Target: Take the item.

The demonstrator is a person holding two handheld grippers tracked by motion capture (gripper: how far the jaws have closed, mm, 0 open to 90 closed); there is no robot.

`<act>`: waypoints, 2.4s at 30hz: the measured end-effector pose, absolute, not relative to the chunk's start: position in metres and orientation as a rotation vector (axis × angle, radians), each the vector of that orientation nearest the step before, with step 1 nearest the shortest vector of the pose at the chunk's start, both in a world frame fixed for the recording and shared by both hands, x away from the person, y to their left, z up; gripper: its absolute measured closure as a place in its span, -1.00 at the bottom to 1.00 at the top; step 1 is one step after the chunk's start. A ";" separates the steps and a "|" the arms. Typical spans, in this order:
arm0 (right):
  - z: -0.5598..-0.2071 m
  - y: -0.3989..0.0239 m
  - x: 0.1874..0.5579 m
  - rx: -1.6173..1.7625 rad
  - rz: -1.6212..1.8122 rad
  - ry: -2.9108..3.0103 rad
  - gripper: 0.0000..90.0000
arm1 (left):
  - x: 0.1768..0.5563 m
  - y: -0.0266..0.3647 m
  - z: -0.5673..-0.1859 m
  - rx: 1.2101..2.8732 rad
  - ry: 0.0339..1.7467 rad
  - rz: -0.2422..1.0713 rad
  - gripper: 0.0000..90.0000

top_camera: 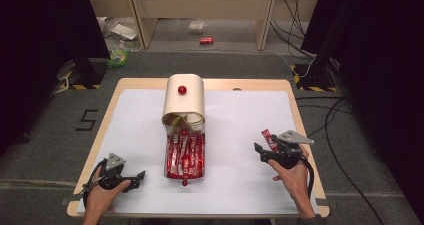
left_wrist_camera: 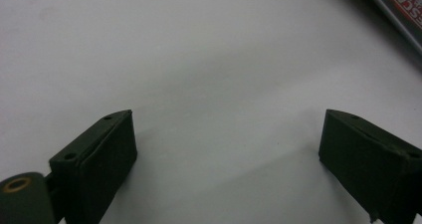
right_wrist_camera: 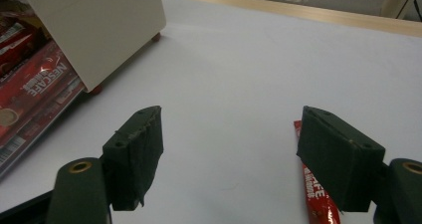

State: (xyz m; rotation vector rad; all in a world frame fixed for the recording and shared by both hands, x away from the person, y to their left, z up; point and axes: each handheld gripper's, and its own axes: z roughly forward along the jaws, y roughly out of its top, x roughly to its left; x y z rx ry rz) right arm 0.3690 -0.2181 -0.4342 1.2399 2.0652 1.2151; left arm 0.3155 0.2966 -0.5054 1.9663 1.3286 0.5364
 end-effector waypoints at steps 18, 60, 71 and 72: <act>-0.435 -0.201 0.364 1.192 1.231 2.103 -0.41 | 0.316 0.297 -0.505 1.965 1.329 0.537 -0.84; -0.440 -0.161 0.349 1.084 1.281 2.201 -0.41 | 0.316 0.297 -0.505 1.964 1.329 0.535 -0.84; -0.442 -0.152 0.344 1.057 1.291 2.226 -0.41 | 0.316 0.297 -0.505 1.964 1.329 0.535 -0.84; -0.442 -0.151 0.344 1.052 1.290 2.228 -0.41 | 0.316 0.297 -0.505 1.964 1.329 0.535 -0.84</act>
